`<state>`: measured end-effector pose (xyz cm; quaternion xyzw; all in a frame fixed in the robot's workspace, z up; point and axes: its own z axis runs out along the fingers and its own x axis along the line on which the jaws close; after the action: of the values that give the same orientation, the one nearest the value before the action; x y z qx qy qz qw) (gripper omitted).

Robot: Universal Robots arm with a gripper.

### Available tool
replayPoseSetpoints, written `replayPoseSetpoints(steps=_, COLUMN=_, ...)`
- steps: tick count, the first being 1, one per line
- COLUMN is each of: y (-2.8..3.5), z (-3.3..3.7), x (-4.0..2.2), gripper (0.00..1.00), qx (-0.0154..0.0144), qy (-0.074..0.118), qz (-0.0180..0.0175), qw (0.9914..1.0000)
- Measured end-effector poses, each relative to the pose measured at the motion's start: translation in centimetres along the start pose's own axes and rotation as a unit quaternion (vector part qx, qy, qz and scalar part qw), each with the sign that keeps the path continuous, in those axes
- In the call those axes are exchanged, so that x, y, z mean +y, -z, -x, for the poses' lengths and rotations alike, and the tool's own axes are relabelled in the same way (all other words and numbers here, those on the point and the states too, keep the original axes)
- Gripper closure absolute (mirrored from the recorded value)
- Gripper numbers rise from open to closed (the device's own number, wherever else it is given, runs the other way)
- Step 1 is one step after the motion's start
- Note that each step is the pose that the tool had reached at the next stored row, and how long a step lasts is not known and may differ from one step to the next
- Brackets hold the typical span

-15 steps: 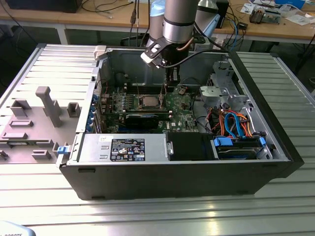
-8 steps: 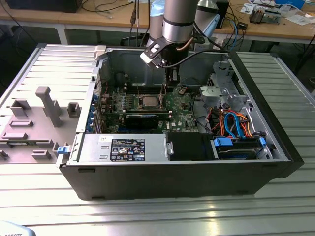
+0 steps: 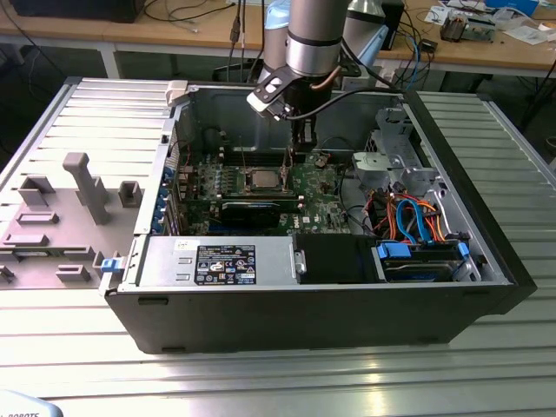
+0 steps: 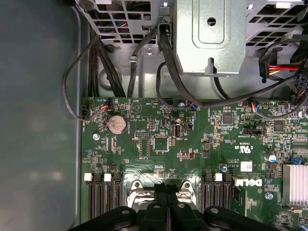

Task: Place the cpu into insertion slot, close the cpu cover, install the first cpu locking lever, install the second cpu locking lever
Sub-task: 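Close the cpu cover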

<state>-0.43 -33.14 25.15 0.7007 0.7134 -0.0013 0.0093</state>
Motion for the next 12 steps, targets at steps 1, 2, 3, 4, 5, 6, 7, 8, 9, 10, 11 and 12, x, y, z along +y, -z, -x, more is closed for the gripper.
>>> replayPoseSetpoints(steps=1, y=0.0, z=0.0, x=-0.01, gripper=0.89, qx=0.0, qy=0.0, qz=0.0, qw=1.0)
replayPoseSetpoints(steps=2, y=0.0, z=0.0, x=-0.03, gripper=0.89, qx=0.0, qy=0.0, qz=0.0, qw=1.0)
replayPoseSetpoints(steps=3, y=0.0, z=0.0, x=-0.04, gripper=0.89, qx=0.0, qy=0.0, qz=0.0, qw=1.0)
replayPoseSetpoints(steps=4, y=0.0, z=0.0, x=-0.06, gripper=0.89, qx=0.0, qy=0.0, qz=0.0, qw=1.0)
replayPoseSetpoints(steps=5, y=0.0, z=0.0, x=-0.09, gripper=0.89, qx=0.0, qy=0.0, qz=0.0, qw=1.0)
replayPoseSetpoints(steps=6, y=0.0, z=0.0, x=-0.11, gripper=0.89, qx=0.0, qy=0.0, qz=0.0, qw=1.0)
replayPoseSetpoints(steps=7, y=0.0, z=0.0, x=-0.12, gripper=0.89, qx=0.0, qy=0.0, qz=0.0, qw=1.0)
replayPoseSetpoints(steps=8, y=0.0, z=0.0, x=-0.14, gripper=0.89, qx=0.0, qy=0.0, qz=0.0, qw=1.0)
replayPoseSetpoints(steps=9, y=0.0, z=0.0, x=-0.16, gripper=0.89, qx=0.0, qy=0.0, qz=0.0, qw=1.0)
replayPoseSetpoints(steps=10, y=0.0, z=0.0, x=-0.27, gripper=0.89, qx=0.0, qy=0.0, qz=0.0, qw=1.0)
replayPoseSetpoints(steps=11, y=0.01, z=-0.01, x=-0.37, gripper=0.89, qx=0.0, qy=0.0, qz=0.0, qw=1.0)
replayPoseSetpoints(steps=12, y=0.01, z=-0.01, x=-0.38, gripper=0.89, qx=0.0, qy=0.0, qz=0.0, qw=1.0)
